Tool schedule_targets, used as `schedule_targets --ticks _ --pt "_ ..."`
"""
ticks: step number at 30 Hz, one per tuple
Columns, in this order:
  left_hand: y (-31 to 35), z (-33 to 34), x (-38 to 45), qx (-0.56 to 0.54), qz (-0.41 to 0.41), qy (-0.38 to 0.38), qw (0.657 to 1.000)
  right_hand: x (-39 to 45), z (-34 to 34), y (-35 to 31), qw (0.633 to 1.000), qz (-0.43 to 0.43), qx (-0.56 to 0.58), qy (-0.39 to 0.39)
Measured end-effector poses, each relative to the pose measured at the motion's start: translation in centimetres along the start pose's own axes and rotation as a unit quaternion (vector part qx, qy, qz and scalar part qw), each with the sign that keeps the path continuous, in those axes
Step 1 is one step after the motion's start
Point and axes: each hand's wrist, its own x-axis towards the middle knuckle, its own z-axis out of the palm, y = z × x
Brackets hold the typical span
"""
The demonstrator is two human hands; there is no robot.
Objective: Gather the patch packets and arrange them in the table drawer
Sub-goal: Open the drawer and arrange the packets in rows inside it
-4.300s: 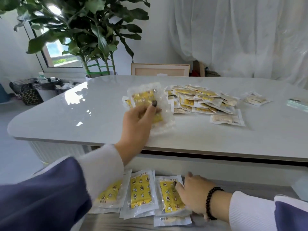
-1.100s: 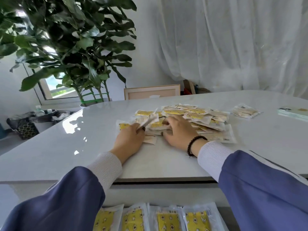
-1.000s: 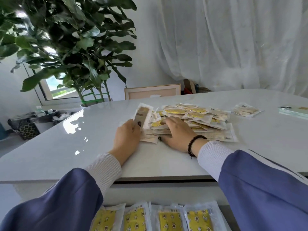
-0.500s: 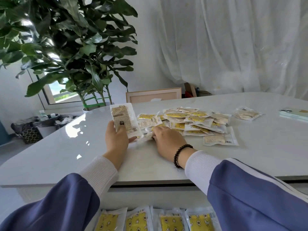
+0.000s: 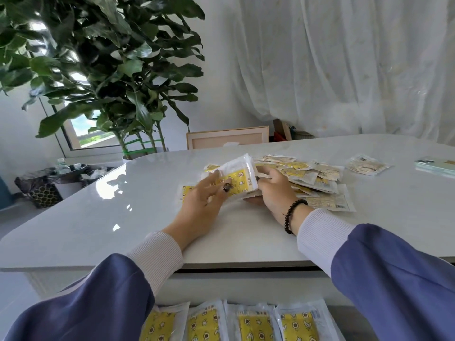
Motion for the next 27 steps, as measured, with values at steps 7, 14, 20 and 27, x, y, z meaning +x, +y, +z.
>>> schedule_targets --ticks 7,14,20,27 --pt "-1.7 0.1 0.8 -0.087 -0.091 0.053 0.991 -1.2 -0.2 -0.5 0.996 -0.033 -0.055 -0.059" --pt "-1.0 -0.2 0.6 -0.153 -0.056 0.101 0.981 -1.4 0.0 -0.4 0.975 -0.107 -0.195 0.0" --pt "-3.2 -2.1 2.3 0.045 -0.283 0.223 0.932 -1.5 0.0 -0.2 0.947 -0.141 -0.289 -0.001" --pt "-3.4 -1.5 3.1 0.162 -0.328 0.061 0.929 -2.2 -1.4 -0.9 0.945 -0.159 -0.262 0.115"
